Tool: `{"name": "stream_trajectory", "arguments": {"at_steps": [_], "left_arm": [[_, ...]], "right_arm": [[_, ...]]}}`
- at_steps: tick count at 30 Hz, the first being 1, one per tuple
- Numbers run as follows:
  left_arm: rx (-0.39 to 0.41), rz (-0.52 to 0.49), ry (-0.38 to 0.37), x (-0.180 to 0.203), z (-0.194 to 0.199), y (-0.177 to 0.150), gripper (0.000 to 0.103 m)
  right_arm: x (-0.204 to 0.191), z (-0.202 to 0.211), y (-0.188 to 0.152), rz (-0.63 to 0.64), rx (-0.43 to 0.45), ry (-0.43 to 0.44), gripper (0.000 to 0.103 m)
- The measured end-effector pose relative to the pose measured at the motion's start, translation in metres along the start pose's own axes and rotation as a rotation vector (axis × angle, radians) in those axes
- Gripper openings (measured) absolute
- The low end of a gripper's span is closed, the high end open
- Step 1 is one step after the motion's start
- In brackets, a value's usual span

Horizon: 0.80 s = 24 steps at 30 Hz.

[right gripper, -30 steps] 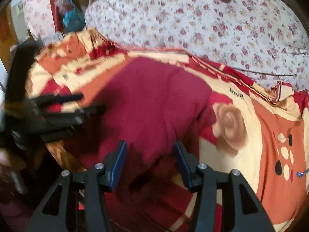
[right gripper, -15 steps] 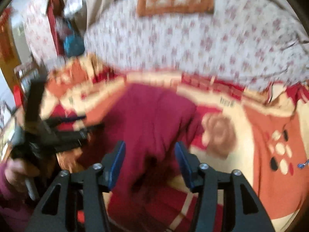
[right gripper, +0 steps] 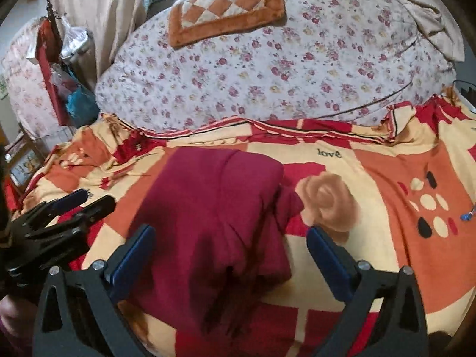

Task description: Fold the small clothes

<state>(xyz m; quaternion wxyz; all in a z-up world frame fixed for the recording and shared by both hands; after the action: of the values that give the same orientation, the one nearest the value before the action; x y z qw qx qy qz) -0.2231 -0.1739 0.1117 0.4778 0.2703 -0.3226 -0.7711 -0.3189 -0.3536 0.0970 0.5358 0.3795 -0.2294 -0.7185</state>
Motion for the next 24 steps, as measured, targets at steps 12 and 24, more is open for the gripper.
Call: {"name": "stream_trajectory", "arguments": {"at_steps": [12,24], "left_arm": [[-0.038,0.040,0.008,-0.007,-0.008,-0.003,0.045],[-0.054,0.048,0.008,-0.008,-0.012,-0.006,0.045]], "right_arm": [[-0.004,-0.003,0.002,-0.002,0.019,-0.107,0.103],[-0.005,-0.009,0.001,-0.008,0.001,-0.111,0.103]]}}
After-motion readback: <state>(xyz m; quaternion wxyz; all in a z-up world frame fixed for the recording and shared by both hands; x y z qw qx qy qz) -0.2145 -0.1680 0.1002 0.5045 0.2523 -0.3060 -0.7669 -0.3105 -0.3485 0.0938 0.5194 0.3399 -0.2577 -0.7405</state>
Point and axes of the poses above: each gripper's, at about its wrist camera, not at the fingertips, and z roughly against the way its jaws point, x to its right, y to its top, the point moved 3 cm from there along -z, roughly the way its jaws point, and after that the axes turned 10 degrees about y, right-handed, at the moved point
